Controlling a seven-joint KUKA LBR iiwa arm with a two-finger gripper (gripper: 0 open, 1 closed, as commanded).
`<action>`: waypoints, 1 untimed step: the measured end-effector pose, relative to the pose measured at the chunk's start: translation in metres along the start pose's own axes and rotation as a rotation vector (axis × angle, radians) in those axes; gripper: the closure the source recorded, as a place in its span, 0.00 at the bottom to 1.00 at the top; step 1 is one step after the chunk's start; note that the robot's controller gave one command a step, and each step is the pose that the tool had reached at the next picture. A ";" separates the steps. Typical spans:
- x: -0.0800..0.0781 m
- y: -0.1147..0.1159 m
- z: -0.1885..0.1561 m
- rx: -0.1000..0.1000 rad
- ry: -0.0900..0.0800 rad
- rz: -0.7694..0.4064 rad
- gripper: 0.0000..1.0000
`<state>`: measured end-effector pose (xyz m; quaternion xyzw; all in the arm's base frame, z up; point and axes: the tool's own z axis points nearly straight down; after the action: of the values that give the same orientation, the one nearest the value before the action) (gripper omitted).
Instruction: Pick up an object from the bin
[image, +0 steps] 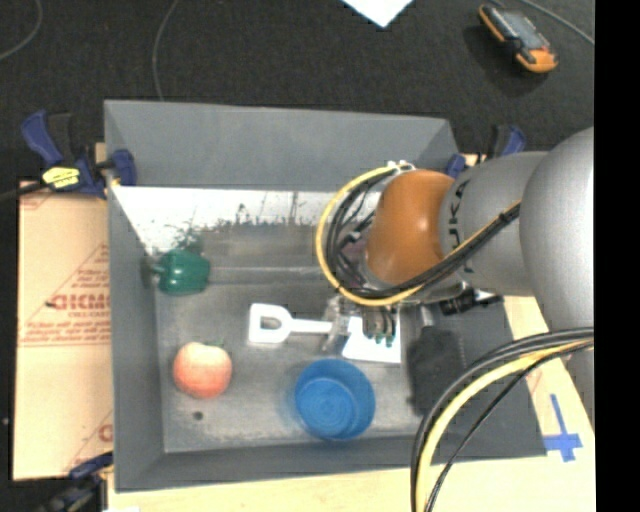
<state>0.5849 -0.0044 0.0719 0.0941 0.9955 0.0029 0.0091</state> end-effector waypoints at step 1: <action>0.000 0.000 0.000 0.000 0.000 0.000 1.00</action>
Offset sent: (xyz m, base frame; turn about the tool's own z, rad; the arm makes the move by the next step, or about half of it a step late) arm 0.0000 0.0000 0.0000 0.0000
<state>0.5849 -0.0044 0.0719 0.0941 0.9955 0.0029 0.0091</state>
